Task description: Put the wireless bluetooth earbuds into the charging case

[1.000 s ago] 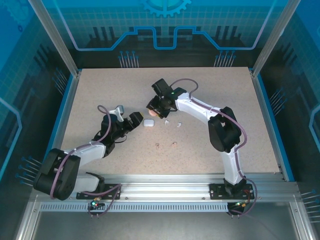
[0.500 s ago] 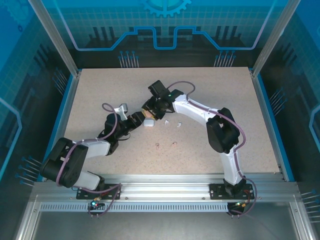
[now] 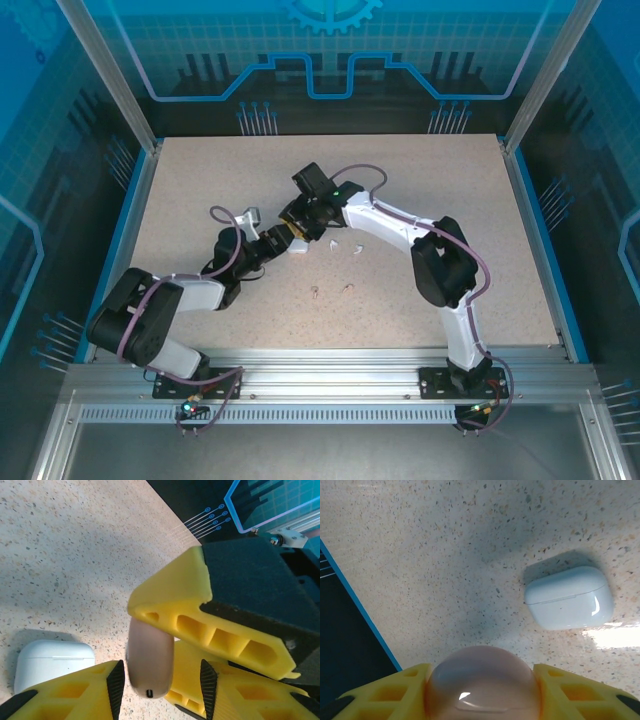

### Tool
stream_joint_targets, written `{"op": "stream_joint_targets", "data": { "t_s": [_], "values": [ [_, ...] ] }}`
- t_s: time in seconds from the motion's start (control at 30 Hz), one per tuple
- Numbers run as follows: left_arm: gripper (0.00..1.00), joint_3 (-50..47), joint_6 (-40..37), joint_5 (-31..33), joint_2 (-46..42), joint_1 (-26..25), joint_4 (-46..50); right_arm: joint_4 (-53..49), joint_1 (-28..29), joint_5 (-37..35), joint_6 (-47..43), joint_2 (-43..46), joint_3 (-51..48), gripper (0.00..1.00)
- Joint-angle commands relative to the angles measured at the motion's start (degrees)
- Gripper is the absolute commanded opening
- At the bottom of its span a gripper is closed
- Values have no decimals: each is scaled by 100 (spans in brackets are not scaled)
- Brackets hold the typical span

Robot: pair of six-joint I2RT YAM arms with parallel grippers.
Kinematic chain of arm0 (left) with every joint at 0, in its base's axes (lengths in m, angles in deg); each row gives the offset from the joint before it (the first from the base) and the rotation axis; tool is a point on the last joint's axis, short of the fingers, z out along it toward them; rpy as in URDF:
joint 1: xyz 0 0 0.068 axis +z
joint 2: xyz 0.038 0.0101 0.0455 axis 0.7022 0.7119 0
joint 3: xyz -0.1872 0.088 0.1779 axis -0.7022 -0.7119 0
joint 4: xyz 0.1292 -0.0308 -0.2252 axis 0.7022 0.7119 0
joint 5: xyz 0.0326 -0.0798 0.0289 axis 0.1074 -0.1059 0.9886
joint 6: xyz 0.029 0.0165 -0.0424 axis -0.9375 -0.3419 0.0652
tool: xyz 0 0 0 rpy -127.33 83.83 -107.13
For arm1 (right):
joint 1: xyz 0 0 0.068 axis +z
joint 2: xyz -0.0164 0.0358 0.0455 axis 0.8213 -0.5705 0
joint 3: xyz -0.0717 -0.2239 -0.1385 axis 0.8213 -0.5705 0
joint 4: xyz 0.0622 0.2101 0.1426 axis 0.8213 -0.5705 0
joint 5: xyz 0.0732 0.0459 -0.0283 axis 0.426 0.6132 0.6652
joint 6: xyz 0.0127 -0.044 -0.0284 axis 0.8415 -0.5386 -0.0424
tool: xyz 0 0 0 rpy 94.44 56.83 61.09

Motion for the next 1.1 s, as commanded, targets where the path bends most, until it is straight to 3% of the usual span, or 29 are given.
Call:
{"op": "stream_joint_targets", "data": {
  "t_s": [0.0, 0.4, 0.87, 1.07],
  "values": [
    [47, 11, -105, 289, -82, -111, -223, 109, 76, 77, 212, -69, 109, 48],
    [36, 46, -221, 628, -155, -112, -127, 273, 103, 147, 324, -38, -49, 48],
    [36, 153, -126, 715, 121, -121, -369, 407, 126, 189, 455, -3, -179, 48],
    [24, 164, -109, 724, 157, -121, -383, 434, 129, 201, 474, 30, -216, 48]
  ]
}}
